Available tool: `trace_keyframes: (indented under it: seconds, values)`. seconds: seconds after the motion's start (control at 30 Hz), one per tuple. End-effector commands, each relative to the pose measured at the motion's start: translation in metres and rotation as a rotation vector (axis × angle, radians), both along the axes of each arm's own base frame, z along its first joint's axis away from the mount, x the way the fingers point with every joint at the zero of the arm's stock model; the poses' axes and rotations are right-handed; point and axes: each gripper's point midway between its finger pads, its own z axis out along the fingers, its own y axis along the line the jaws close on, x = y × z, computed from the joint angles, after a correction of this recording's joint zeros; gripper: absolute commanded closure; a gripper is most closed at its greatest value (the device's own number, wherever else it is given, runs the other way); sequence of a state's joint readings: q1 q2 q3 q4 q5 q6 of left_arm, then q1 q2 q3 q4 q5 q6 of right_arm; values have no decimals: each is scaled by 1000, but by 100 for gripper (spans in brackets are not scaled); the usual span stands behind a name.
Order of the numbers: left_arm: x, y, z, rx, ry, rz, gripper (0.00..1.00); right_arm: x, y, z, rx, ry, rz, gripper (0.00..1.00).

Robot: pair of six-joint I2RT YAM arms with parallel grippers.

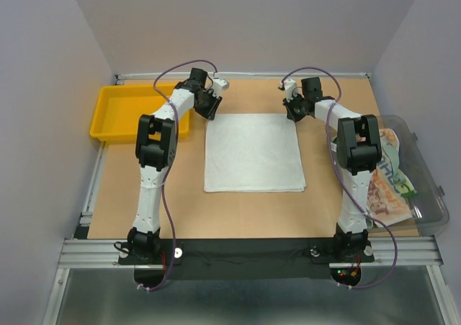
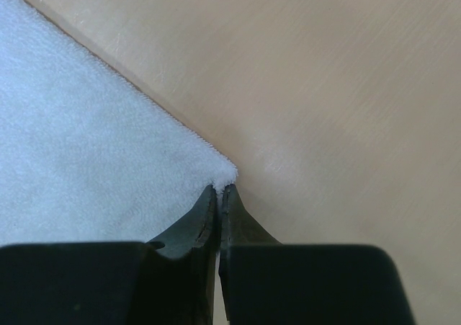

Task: Fold and stack the towels
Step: Fold the towel

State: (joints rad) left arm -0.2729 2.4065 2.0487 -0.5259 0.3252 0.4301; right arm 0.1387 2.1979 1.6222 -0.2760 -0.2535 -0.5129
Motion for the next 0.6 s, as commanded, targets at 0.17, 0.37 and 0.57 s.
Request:
trace_keyframes:
  seconds: [0.17,0.37,0.57]
  values:
    - [-15,17,-16,66,87,-3,81,2,-11,4,-38,3,-20,99]
    - [-8,24,1,66,44,-2,96,17,-17,21,-67,-49,-49,99]
    - [5,18,38,27,-68,-13,100,28,-15,46,-44,-109,-66,100]
